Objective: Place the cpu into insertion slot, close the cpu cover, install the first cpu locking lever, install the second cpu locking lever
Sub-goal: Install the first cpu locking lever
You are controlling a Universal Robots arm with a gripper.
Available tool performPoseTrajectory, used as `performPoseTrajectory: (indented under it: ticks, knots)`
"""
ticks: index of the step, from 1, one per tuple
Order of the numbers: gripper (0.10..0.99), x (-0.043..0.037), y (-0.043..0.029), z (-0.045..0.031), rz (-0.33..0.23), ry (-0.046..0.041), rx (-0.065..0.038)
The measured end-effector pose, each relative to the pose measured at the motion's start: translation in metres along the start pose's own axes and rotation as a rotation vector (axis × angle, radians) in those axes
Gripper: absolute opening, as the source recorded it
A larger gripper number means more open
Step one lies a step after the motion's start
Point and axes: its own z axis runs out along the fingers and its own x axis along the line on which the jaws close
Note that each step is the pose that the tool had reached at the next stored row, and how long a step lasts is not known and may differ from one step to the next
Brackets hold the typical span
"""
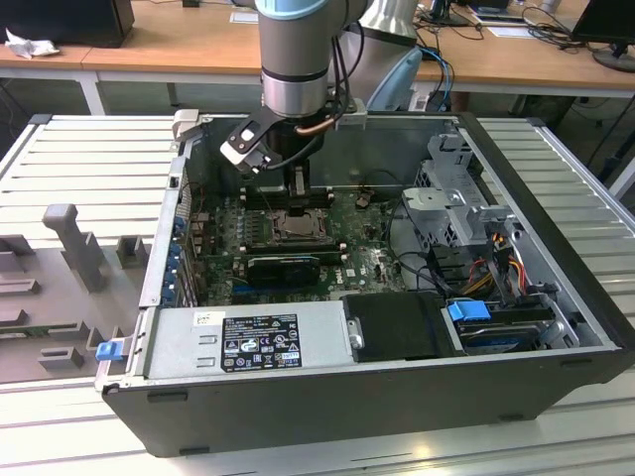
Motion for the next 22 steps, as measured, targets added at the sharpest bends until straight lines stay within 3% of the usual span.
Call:
performPoseTrajectory:
  ticks: [4, 7, 8, 10, 12, 14, 16, 22]
  knots:
    - [0.106, -0.0001, 0.0003, -0.0071, 0.000, 0.0001, 0.000]
    - [0.106, -0.0001, 0.0008, -0.0186, 0.000, 0.0000, 0.000]
    - [0.106, -0.0002, 0.0010, -0.0246, 0.000, 0.0001, 0.000]
    - [0.106, -0.0004, 0.0018, -0.0452, 0.000, 0.0001, 0.000]
    - [0.106, -0.0004, 0.0021, -0.0517, 0.000, 0.0000, 0.000]
    - [0.106, -0.0004, 0.0021, -0.0525, -0.016, 0.0007, 0.000]
    - [0.106, -0.0005, 0.0022, -0.0525, -0.079, -0.0001, 0.000]
    - [0.106, -0.0004, 0.0021, -0.0525, -0.186, -0.0044, -0.001]
